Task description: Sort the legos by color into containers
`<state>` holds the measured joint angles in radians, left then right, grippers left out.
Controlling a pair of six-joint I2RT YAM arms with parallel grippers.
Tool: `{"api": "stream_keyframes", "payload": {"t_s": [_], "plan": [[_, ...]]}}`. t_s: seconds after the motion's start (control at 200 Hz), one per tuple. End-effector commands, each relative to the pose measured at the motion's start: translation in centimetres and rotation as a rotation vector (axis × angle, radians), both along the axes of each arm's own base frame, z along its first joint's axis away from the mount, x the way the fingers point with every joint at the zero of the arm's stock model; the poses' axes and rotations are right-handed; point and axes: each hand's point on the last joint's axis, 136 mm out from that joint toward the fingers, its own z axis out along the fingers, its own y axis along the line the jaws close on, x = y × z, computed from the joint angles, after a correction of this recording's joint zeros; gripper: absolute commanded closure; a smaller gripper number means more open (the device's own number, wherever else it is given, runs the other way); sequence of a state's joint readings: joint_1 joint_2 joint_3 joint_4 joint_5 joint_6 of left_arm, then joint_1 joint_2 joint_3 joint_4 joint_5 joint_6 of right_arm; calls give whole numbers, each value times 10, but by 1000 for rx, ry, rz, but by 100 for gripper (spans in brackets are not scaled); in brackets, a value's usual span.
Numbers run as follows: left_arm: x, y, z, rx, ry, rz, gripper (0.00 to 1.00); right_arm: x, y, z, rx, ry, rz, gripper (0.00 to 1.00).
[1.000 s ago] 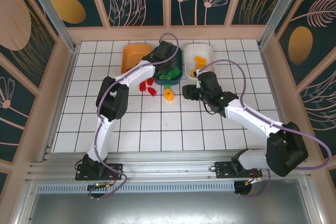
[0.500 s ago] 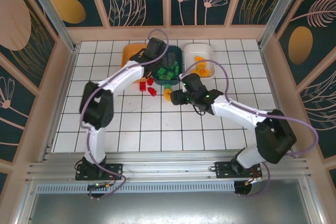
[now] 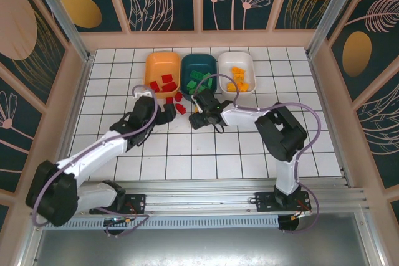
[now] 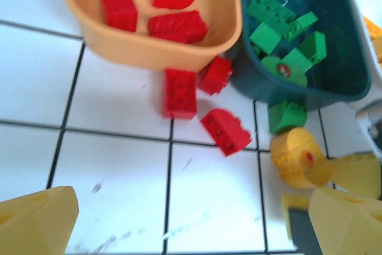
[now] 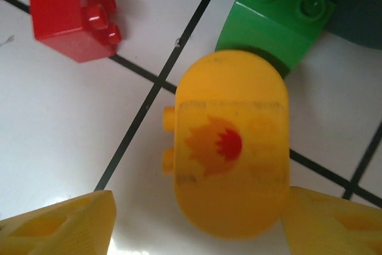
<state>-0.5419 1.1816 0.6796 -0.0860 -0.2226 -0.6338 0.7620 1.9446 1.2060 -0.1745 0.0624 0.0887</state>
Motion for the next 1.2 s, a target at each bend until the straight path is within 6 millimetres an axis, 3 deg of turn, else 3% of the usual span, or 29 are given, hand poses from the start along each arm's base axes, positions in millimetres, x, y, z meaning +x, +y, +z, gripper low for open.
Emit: {"api": "stream_keyframes", "payload": {"t_s": [0.0, 0.23, 0.33, 0.51, 0.781, 0.876, 0.971, 1.051, 1.196], "plan": [[-5, 13, 11, -29, -53, 61, 2, 23, 7, 8, 34, -46, -19, 33], [-7, 16, 12, -26, -58, 63, 1, 33, 1, 2, 17, -63, -53, 48], [-5, 14, 14, -28, -62, 58, 2, 33, 0, 4, 16, -58, -41, 60], [-2, 11, 13, -32, -57, 57, 2, 22, -1, 35, 84, -94, -33, 67], [3, 6, 8, -37, -41, 50, 2, 16, -17, 83, 139, -158, -64, 68], [4, 1, 9, -54, -39, 41, 1, 32, -38, 100, 170, -183, -134, 68], [4, -7, 7, -106, -29, 22, 2, 62, -72, 109, 214, -185, -239, 68], [3, -20, 5, -170, -3, -9, 1, 99, -116, 112, 250, -198, -372, 67], [2, -33, -3, -245, 36, -34, 1, 139, -139, 100, 194, -201, -391, 66]]}}
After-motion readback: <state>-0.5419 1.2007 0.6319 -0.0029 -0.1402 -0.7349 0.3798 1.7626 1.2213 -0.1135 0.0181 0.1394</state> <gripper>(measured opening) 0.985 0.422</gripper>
